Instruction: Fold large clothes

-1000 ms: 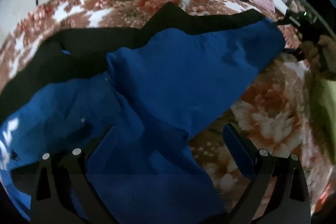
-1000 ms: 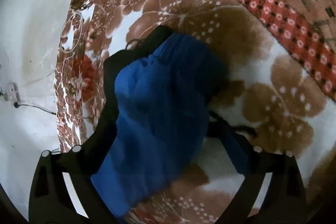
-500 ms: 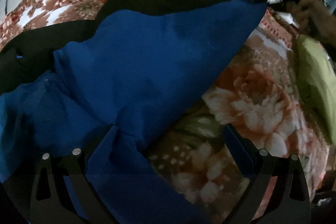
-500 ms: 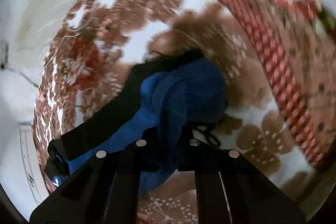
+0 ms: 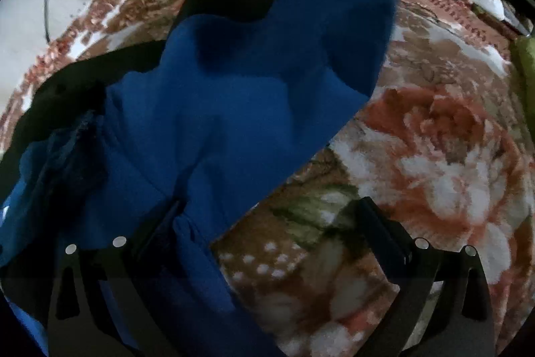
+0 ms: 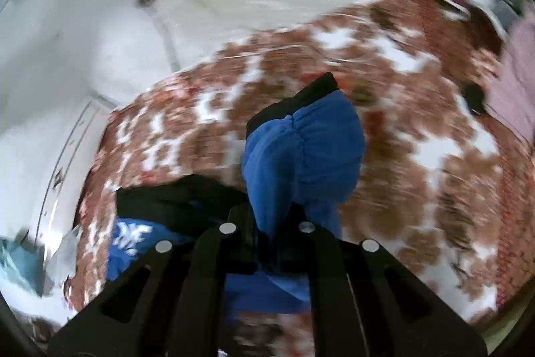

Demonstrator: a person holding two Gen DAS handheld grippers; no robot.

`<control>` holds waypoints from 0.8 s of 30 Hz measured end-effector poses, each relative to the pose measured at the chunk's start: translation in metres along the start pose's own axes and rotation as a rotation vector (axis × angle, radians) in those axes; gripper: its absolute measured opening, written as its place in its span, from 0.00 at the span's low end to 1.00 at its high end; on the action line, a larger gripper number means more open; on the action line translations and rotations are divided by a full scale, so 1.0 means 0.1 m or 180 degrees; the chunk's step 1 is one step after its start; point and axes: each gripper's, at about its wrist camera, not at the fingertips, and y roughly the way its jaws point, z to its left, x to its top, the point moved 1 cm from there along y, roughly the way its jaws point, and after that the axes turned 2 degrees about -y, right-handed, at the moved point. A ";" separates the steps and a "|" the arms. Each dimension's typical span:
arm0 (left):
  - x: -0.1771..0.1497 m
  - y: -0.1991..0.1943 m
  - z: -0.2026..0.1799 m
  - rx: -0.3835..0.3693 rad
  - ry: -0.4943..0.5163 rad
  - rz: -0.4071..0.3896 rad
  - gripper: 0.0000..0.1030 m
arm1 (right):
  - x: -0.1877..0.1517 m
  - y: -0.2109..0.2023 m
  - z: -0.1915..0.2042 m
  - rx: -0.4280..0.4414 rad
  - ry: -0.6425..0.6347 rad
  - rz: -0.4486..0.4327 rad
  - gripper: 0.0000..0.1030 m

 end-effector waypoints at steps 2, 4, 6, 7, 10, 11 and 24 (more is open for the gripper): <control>-0.01 0.00 -0.01 0.0059 -0.0001 -0.0017 0.96 | 0.08 0.14 0.51 0.0082 -0.0178 0.0037 0.07; -0.02 -0.01 -0.01 0.0059 -0.0060 -0.0033 0.96 | 0.13 0.28 0.97 0.0188 -0.0308 0.0078 0.07; -0.02 -0.02 -0.02 0.0063 -0.0072 -0.0032 0.96 | 0.17 0.41 1.43 0.0333 -0.0433 0.0124 0.07; -0.02 -0.02 -0.02 0.0066 -0.0069 -0.0027 0.96 | 0.18 0.48 1.70 0.0424 -0.0506 0.0136 0.07; 0.01 -0.02 -0.01 0.0059 -0.0116 0.0002 0.96 | 0.18 0.72 2.42 0.0691 -0.0691 0.0196 0.07; 0.00 -0.03 -0.01 0.0056 -0.0134 0.0008 0.95 | 0.17 0.79 2.59 0.0750 -0.0723 0.0229 0.07; -0.01 -0.03 0.10 -0.0294 -0.0062 0.0091 0.95 | -1.04 2.81 4.11 0.0680 -0.0941 0.1372 0.07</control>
